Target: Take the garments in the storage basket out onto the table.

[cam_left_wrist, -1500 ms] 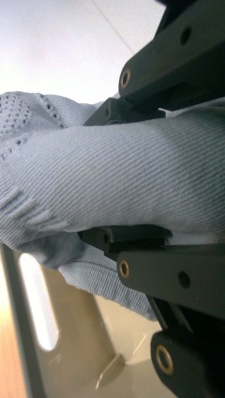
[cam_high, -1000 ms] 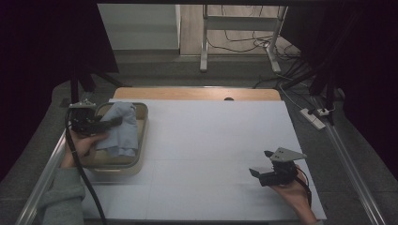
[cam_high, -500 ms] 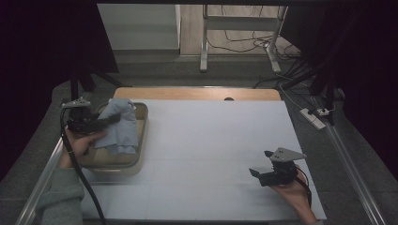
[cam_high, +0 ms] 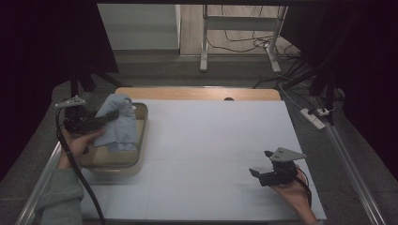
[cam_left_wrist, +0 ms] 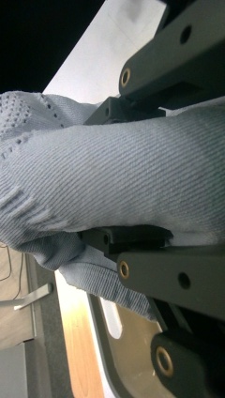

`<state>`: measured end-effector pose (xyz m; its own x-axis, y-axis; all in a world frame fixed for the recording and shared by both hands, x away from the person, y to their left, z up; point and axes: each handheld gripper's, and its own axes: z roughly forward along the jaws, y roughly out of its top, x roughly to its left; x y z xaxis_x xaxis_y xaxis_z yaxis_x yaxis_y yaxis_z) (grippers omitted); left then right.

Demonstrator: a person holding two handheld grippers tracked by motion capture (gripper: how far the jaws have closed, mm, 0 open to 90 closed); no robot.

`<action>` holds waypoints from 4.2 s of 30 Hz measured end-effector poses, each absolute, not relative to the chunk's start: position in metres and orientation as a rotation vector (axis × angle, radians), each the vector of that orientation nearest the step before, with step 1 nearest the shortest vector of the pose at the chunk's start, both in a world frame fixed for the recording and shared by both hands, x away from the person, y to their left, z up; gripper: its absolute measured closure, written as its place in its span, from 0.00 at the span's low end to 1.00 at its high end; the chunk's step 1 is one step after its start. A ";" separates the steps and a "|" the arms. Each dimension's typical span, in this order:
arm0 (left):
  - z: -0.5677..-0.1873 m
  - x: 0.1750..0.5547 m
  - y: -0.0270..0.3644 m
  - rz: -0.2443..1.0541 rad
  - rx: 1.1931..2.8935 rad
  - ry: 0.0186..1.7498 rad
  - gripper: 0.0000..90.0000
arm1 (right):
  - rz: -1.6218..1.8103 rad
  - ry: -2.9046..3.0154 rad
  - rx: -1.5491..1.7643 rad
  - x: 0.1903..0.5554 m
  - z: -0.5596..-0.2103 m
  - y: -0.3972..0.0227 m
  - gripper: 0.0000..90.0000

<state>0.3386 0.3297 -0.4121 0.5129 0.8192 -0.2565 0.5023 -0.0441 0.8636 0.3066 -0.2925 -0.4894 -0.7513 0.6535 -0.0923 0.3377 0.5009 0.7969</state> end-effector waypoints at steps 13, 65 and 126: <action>-0.406 0.333 0.331 0.364 1.626 1.084 0.61 | 1.129 2.367 0.820 0.307 -0.490 -0.292 0.09; -0.380 0.316 0.277 0.318 1.585 0.884 0.61 | 1.127 2.368 0.815 0.307 -0.490 -0.291 0.09; -0.400 0.340 0.178 0.156 1.708 0.771 0.60 | 1.103 2.378 0.814 0.308 -0.491 -0.290 0.10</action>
<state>0.3402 0.1782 -0.4001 0.7714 0.5653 -0.2922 0.4069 -0.0851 0.9095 0.3076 -0.2900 -0.4910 -0.7532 0.6493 -0.1058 0.3384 0.5204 0.7840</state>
